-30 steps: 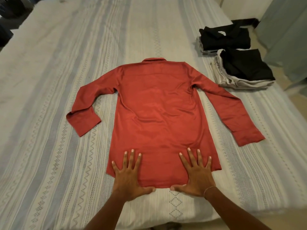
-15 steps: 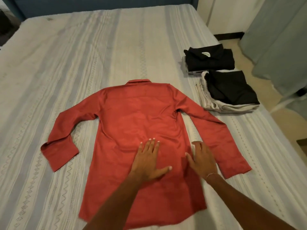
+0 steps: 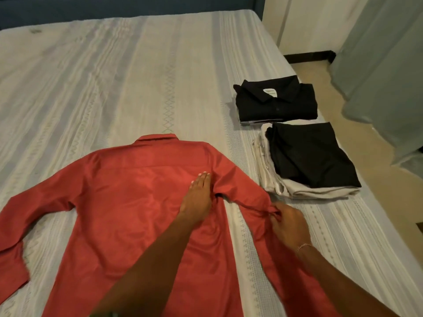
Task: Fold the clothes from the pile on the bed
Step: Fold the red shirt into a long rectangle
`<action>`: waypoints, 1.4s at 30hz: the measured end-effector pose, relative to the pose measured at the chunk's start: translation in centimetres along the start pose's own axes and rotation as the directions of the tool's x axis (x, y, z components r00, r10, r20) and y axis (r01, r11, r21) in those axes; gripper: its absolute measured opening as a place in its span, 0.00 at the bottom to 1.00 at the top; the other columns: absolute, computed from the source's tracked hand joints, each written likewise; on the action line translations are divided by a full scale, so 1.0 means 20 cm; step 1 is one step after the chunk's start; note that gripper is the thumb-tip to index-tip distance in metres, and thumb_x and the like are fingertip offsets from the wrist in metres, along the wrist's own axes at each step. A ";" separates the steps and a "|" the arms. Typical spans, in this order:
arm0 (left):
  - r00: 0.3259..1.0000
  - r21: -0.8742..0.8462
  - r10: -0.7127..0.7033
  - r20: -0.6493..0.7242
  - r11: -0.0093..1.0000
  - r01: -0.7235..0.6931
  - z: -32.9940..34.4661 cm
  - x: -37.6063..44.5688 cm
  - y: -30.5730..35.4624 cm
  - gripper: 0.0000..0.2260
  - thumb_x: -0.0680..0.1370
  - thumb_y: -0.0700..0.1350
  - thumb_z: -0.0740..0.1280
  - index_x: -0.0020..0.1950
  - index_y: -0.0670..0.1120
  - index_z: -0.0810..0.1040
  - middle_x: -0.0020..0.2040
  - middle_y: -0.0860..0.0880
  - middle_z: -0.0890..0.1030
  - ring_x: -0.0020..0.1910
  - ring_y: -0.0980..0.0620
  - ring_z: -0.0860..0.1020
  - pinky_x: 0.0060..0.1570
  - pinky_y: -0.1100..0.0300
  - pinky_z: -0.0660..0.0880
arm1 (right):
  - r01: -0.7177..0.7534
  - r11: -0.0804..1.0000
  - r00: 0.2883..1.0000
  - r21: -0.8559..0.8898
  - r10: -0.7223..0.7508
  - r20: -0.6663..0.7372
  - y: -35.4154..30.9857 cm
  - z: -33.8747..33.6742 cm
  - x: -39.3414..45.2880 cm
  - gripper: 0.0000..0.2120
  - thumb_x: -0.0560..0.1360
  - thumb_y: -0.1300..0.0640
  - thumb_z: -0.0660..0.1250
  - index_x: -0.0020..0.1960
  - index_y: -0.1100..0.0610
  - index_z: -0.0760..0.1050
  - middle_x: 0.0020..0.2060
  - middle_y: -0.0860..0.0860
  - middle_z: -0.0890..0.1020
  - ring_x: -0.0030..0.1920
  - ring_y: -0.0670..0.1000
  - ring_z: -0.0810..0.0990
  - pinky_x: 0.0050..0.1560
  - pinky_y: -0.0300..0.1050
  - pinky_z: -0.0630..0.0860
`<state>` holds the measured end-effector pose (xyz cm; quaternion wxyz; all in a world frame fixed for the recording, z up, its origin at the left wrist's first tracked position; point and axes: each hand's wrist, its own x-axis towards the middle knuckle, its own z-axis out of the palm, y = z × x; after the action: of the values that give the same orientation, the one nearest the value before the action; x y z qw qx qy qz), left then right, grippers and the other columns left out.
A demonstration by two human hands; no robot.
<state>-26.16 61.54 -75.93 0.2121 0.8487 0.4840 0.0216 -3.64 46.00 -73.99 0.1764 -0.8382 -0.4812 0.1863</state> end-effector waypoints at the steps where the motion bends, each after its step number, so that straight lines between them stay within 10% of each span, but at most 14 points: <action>1: 1.000 -0.008 -0.006 0.009 1.000 0.006 -0.01 0.04 -0.01 0.29 0.83 0.42 0.58 0.82 0.41 0.50 0.82 0.42 0.53 0.81 0.45 0.51 0.79 0.49 0.49 | 0.041 0.999 0.997 0.008 -0.040 -0.067 -0.02 -0.03 0.00 0.10 0.73 0.61 0.68 0.52 0.51 0.81 0.43 0.50 0.83 0.43 0.57 0.82 0.40 0.50 0.77; 6: 0.997 -0.058 -0.072 0.026 0.996 0.073 -0.02 0.23 -0.05 0.27 0.85 0.49 0.55 0.82 0.44 0.51 0.82 0.44 0.52 0.81 0.43 0.49 0.78 0.42 0.51 | 0.233 0.959 0.821 -0.163 -0.284 -0.496 -0.11 -0.35 0.07 0.20 0.69 0.64 0.65 0.56 0.50 0.83 0.37 0.50 0.72 0.29 0.54 0.72 0.25 0.45 0.68; 12: 0.992 -0.054 -0.128 0.017 0.990 0.128 0.02 0.27 -0.04 0.30 0.84 0.55 0.53 0.83 0.47 0.46 0.83 0.44 0.46 0.81 0.44 0.45 0.79 0.42 0.47 | 0.186 0.827 0.581 -0.531 -0.529 -0.619 -0.07 -0.63 0.35 0.08 0.77 0.63 0.73 0.52 0.53 0.77 0.31 0.54 0.71 0.27 0.56 0.68 0.31 0.43 0.58; 15: 0.982 0.014 -0.181 0.044 0.983 0.181 0.02 0.29 0.01 0.32 0.83 0.56 0.54 0.83 0.47 0.47 0.83 0.43 0.48 0.81 0.42 0.48 0.78 0.40 0.50 | 0.078 0.802 0.679 -0.592 -0.478 -0.557 -0.06 -0.60 0.38 0.08 0.75 0.67 0.69 0.50 0.56 0.80 0.34 0.55 0.72 0.33 0.59 0.70 0.36 0.48 0.57; 19: 0.981 0.233 -0.184 -0.060 0.953 0.193 -0.01 0.37 0.08 0.31 0.81 0.59 0.54 0.80 0.45 0.56 0.78 0.41 0.61 0.74 0.40 0.62 0.70 0.40 0.64 | 0.052 0.704 0.994 -0.708 -0.103 -0.029 -0.12 -0.50 0.32 0.16 0.68 0.51 0.73 0.54 0.53 0.81 0.49 0.56 0.76 0.51 0.60 0.73 0.53 0.54 0.69; 23: 0.993 0.271 -0.055 -0.101 0.959 0.081 0.01 0.44 0.02 0.33 0.82 0.59 0.52 0.82 0.42 0.52 0.82 0.41 0.53 0.80 0.43 0.53 0.79 0.44 0.51 | 0.390 0.803 0.904 -0.451 -0.241 0.352 -0.36 -0.44 0.36 0.47 0.64 0.34 0.76 0.77 0.48 0.62 0.75 0.53 0.63 0.75 0.57 0.61 0.74 0.54 0.59; 29: 0.998 0.187 -0.003 -0.066 0.982 0.016 0.05 0.50 -0.07 0.42 0.79 0.67 0.50 0.82 0.41 0.42 0.83 0.43 0.42 0.81 0.47 0.41 0.80 0.46 0.44 | 0.330 0.876 0.905 -0.351 -0.188 0.380 -0.55 -0.15 0.77 0.41 0.80 0.49 0.67 0.81 0.61 0.46 0.78 0.61 0.60 0.78 0.60 0.60 0.76 0.54 0.60; 31: 0.998 0.166 0.004 -0.061 0.986 0.006 0.07 0.50 -0.09 0.44 0.77 0.70 0.47 0.82 0.42 0.40 0.82 0.45 0.40 0.81 0.48 0.39 0.79 0.45 0.44 | 0.255 0.880 0.911 -0.400 -0.080 0.405 -0.57 -0.12 0.86 0.35 0.79 0.53 0.69 0.78 0.63 0.57 0.71 0.61 0.71 0.71 0.62 0.71 0.69 0.54 0.68; 34: 0.996 0.162 0.005 -0.084 0.987 0.008 0.10 0.50 -0.10 0.47 0.76 0.73 0.48 0.82 0.43 0.40 0.82 0.46 0.39 0.81 0.47 0.37 0.79 0.42 0.44 | 0.240 0.892 0.898 -0.384 -0.054 0.437 -0.61 -0.16 0.96 0.16 0.75 0.49 0.72 0.59 0.55 0.78 0.57 0.56 0.79 0.59 0.60 0.79 0.60 0.52 0.76; 37: 0.993 0.188 -0.038 -0.112 0.980 0.058 0.11 0.50 -0.09 0.48 0.74 0.77 0.44 0.82 0.45 0.40 0.82 0.48 0.39 0.81 0.47 0.36 0.77 0.36 0.39 | 0.253 0.921 0.881 -0.295 -0.094 0.463 -0.60 -0.29 1.04 0.16 0.73 0.41 0.73 0.36 0.51 0.77 0.40 0.50 0.80 0.49 0.57 0.80 0.52 0.49 0.76; 42: 0.992 0.263 -0.098 -0.083 0.958 0.117 0.09 0.51 -0.05 0.54 0.68 0.83 0.41 0.83 0.47 0.41 0.83 0.49 0.40 0.81 0.45 0.37 0.73 0.29 0.40 | 0.204 0.760 0.975 -0.617 -0.103 0.196 -0.54 -0.34 0.97 0.16 0.79 0.50 0.66 0.64 0.55 0.74 0.59 0.54 0.79 0.59 0.58 0.79 0.59 0.52 0.72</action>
<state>-21.17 69.88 -79.73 0.0797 0.8407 0.5350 -0.0261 0.75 67.33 -65.80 -0.1384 -0.7896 -0.5947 0.0609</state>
